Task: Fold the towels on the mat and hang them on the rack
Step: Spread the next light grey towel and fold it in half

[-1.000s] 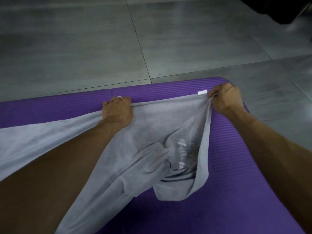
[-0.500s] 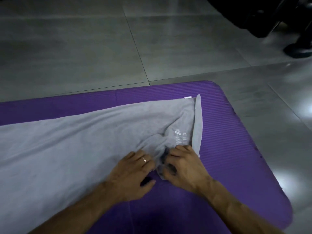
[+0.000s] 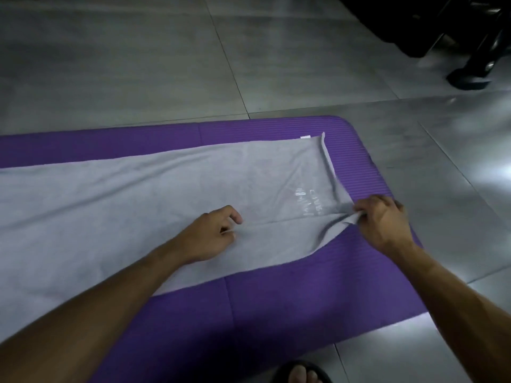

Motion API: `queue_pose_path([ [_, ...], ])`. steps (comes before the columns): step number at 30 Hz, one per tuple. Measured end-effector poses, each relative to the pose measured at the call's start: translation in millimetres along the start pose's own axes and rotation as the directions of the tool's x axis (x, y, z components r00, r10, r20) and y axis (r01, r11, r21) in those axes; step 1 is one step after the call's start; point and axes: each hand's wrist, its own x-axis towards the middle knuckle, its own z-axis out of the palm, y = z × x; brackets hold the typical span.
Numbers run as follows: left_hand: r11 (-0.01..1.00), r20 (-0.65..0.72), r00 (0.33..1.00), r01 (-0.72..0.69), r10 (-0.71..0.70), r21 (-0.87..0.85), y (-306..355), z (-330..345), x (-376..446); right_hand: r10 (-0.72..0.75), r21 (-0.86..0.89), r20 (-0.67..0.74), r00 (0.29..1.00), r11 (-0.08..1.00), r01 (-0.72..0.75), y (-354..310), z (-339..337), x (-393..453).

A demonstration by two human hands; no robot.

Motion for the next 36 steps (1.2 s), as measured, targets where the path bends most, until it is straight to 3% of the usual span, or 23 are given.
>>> queue_pose_path([
  [2, 0.973, -0.12, 0.992, -0.009, 0.038, 0.231, -8.3, 9.9, -8.6, 0.066, -0.075, -0.022, 0.998, 0.995, -0.068, -1.0, 3.9, -17.0],
  [3, 0.928, -0.193, 0.976, -0.024, 0.102, 0.371, -13.7, 17.1, -12.9, 0.023, -0.078, -0.045, 0.999, 0.997, -0.027, -10.5, 6.8, -26.4],
  [5, 0.798, -0.208, 0.932, -0.124, 0.298, 0.589, -20.2, 29.3, -24.5, -0.171, -0.033, -0.063, 0.983, 0.985, 0.169, -40.0, 15.3, -47.7],
  [7, 0.636, -0.068, 0.888, -0.271, 0.455, 0.722, -22.4, 38.1, -37.8, -0.342, 0.036, 0.033, 0.939, 0.939, 0.341, -67.0, 29.7, -71.2],
  [10, 0.576, 0.121, 0.927, -0.32, 0.356, 0.752, -28.8, 45.0, -53.9, -0.437, 0.014, 0.214, 0.874, 0.896, 0.445, -75.0, 50.0, -84.6],
  [12, 0.521, 0.16, 0.927, -0.326, 0.338, 0.789, -29.6, 48.3, -57.6, -0.403, -0.024, 0.24, 0.883, 0.907, 0.421, -66.7, 52.9, -77.4],
  [16, 0.569, 0.071, 0.938, -0.266, 0.34, 0.778, -10.5, 55.2, -59.3, -0.355, -0.16, 0.191, 0.915, 0.909, 0.386, -48.0, 46.6, -64.2],
  [19, 0.756, 0.105, 0.97, -0.238, 0.22, 0.61, -7.4, 52.8, -58.8, -0.336, -0.172, 0.22, 0.916, 0.911, 0.376, -44.2, 39.9, -63.4],
  [23, 0.842, 0.361, 0.93, -0.246, 0.065, 0.48, -1.4, 52.2, -60.2, -0.146, -0.136, 0.32, 0.936, 0.971, 0.198, -20.4, 27.3, -83.5],
  [25, 0.857, 0.343, 0.937, -0.225, 0.061, 0.463, 11.4, 56.6, -53.6, -0.028, -0.065, 0.331, 0.943, 0.997, 0.053, -3.2, 20.0, -96.7],
  [27, 0.844, 0.247, 0.957, -0.254, 0.15, 0.473, 29.7, 66.6, -37.4, 0.123, 0.009, 0.224, 0.967, 0.992, -0.129, 6.4, 17.3, -102.6],
  [29, 0.808, 0.175, 0.957, -0.288, 0.23, 0.515, 47.5, 81.1, -13.5, 0.408, 0.153, 0.113, 0.906, 0.894, -0.422, 14.0, 22.0, -97.0],
  [30, 0.786, 0.162, 0.958, -0.288, 0.238, 0.547, 55.0, 89.4, -0.6, 0.548, 0.253, 0.129, 0.826, 0.788, -0.562, 17.9, 23.8, -89.6],
  [32, 0.761, 0.166, 0.968, -0.249, 0.186, 0.598, 65.9, 104.7, 23.6, 0.706, 0.378, 0.259, 0.659, 0.554, -0.742, 25.2, 29.1, -74.0],
  [33, 0.749, 0.177, 0.972, -0.231, 0.153, 0.621, 68.8, 111.6, 33.6, 0.713, 0.359, 0.321, 0.624, 0.518, -0.776, 28.5, 31.3, -67.9],
  [36, 0.691, 0.212, 0.973, -0.211, 0.086, 0.691, 68.6, 130.0, 49.6, 0.619, 0.384, 0.401, 0.676, 0.556, -0.737, 27.0, 28.9, -57.9],
])
